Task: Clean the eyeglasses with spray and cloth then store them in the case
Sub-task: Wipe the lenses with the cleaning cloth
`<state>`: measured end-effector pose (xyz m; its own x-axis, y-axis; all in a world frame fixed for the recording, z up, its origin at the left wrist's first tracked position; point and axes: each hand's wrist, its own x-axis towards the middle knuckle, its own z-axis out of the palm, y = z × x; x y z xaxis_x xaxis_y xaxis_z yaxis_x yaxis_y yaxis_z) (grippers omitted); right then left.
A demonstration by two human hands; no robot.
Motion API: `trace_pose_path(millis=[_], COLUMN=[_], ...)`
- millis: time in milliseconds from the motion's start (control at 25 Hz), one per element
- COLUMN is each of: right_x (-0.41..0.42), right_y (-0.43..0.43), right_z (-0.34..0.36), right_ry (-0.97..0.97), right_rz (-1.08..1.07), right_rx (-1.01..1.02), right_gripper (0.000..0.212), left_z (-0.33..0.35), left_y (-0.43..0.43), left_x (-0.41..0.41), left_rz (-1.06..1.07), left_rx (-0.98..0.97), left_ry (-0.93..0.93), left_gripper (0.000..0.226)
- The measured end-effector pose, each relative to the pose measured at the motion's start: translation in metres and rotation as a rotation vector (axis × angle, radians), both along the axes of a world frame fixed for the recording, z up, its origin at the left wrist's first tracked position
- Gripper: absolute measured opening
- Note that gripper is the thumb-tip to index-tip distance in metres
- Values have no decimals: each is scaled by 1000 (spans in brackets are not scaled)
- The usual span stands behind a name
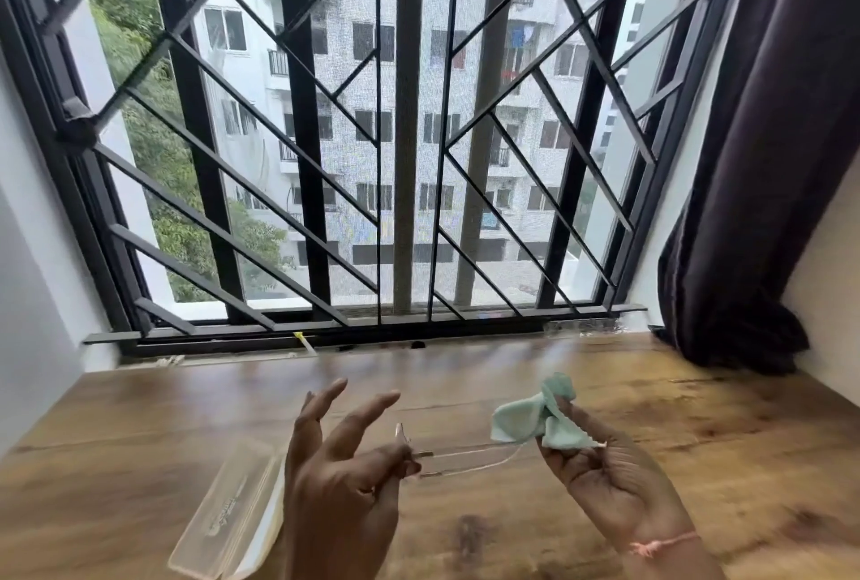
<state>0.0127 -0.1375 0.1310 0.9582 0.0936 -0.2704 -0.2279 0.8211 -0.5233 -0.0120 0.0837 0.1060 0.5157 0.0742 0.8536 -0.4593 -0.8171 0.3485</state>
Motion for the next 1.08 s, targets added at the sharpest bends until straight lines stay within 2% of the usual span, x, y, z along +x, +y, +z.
trace_pose_path(millis=[80,120,200,320,400,520,600,680,960,1080], right_x=[-1,0,-5,-21,-28,-30,-29,-28,-21,-17], right_y=[-3,-6,-5,27,52,64,61,59,41,32], right_z=[7,9,17,14,1,-8,-9,-9,-8,-6], right_ry=[-87,-166,-366,-680,-894,-1142,-1277,-1329,-1378,-1364], right_rz=[-160,-260,-391,-406,-355,-367,-456,-485,-452,-454], right_rx=[-169,-258,-506,-974,-1270,-1534,-1614,-1625,-1626,-1600], right_gripper=[43,40,54,70,74,72,62,54,43,50], left_z=[-1,-1,0,3,8,16,18,19,17,18], left_y=[3,3,0,-7,-11,-14,-15,-17,-27,-29], left_x=[3,3,6,7,3,-4,-6,-9,-8,-7], left_rz=[7,10,14,13,9,-5,-8,-9,5,37], left_rx=[7,15,33,53,62,85,82,74,81,63], left_ry=[21,32,56,64,49,-3,-27,-32,-44,-39], left_gripper=[10,7,6,7,20,27,30,32,26,25])
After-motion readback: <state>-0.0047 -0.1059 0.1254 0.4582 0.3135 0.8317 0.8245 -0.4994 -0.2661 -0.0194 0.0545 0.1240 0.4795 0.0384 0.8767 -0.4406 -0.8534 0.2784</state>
